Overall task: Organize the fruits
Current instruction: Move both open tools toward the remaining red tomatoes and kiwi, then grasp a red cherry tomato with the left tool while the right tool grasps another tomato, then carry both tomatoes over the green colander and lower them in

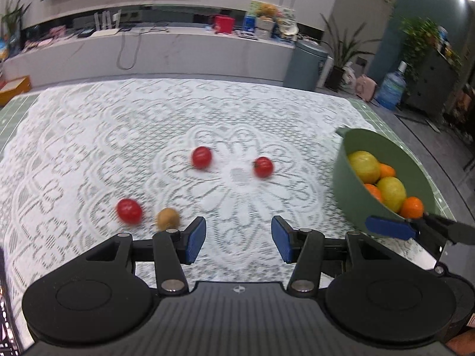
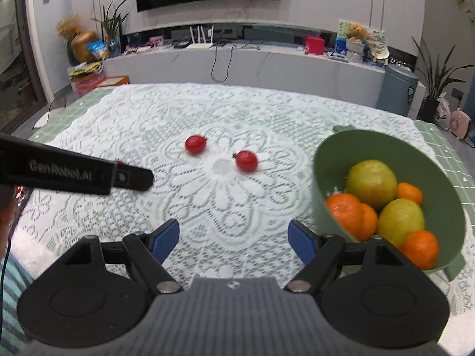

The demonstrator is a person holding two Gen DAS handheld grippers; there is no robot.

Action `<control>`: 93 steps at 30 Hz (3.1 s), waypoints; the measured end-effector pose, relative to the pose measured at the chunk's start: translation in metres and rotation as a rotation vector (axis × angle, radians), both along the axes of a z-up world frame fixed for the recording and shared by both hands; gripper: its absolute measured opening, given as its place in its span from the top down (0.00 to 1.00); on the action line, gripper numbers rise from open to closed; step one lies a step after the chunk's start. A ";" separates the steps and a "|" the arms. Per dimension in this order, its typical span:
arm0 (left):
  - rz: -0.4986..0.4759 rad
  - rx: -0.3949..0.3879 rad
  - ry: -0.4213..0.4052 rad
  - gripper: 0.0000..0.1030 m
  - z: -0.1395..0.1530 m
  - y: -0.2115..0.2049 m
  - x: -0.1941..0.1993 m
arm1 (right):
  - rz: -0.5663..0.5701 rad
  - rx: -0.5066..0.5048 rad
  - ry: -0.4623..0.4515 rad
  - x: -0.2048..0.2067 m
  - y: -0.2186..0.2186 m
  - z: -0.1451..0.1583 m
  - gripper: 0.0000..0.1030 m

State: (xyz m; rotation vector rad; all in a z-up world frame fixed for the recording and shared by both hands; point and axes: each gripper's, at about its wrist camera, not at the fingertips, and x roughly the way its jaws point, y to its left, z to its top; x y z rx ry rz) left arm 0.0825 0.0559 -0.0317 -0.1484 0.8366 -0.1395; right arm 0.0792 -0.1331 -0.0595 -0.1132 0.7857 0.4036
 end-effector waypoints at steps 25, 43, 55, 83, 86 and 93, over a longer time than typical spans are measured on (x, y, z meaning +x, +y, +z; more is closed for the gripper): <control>0.262 -0.029 -0.024 0.47 -0.039 0.075 0.008 | 0.060 -0.038 0.032 0.049 0.036 -0.030 0.45; 0.303 -0.040 0.059 0.63 -0.056 0.086 0.045 | -0.022 -0.069 -0.020 0.130 0.052 -0.045 0.58; 0.286 -0.030 0.078 0.67 -0.059 0.082 0.053 | -0.022 -0.070 0.004 0.146 0.056 -0.056 0.70; 0.148 -0.043 -0.033 0.68 0.006 0.016 0.027 | 0.038 0.037 -0.032 0.057 0.015 0.012 0.73; 0.117 -0.034 -0.044 0.68 0.010 0.004 0.024 | 0.033 0.047 -0.045 0.048 0.006 0.018 0.73; 0.046 -0.014 -0.066 0.68 0.020 -0.027 0.015 | 0.002 0.066 -0.066 0.031 -0.021 0.028 0.73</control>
